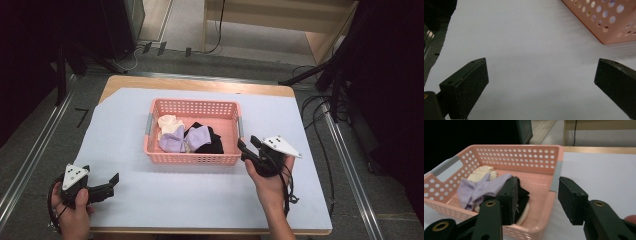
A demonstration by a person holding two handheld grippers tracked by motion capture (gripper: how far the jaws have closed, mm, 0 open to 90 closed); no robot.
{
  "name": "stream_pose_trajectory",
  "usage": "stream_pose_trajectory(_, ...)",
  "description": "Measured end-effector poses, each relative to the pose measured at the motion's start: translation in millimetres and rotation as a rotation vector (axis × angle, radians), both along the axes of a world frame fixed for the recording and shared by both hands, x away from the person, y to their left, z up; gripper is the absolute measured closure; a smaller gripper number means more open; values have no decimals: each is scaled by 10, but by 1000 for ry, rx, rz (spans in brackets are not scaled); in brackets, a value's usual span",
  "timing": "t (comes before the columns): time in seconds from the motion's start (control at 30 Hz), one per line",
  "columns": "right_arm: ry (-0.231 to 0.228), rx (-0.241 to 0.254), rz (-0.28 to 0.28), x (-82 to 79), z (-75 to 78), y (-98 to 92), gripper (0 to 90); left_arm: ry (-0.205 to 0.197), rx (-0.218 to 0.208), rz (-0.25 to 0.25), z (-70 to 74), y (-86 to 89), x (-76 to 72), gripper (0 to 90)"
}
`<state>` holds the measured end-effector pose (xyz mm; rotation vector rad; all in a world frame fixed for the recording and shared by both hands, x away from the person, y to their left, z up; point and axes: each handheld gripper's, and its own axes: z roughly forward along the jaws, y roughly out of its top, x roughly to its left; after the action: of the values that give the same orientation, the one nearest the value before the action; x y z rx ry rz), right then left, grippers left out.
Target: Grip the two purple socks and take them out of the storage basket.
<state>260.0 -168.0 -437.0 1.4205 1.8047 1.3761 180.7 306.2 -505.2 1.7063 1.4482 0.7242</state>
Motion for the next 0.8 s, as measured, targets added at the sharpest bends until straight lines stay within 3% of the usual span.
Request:
stream_pose_trajectory(0.3,51,14,26,194,-4,309,558,0,0,-1,2,12,-1,1)
stream_pose_trajectory(0.5,117,52,50,334,-40,509,640,2,-8,-1,1,18,2,0)
stream_pose_trajectory(0.73,196,36,65,482,-62,705,690,0,-20,-3,-1,29,3,0)
stream_pose_trajectory(0.8,218,61,74,511,-65,743,691,1,-22,-2,-1,29,4,0)
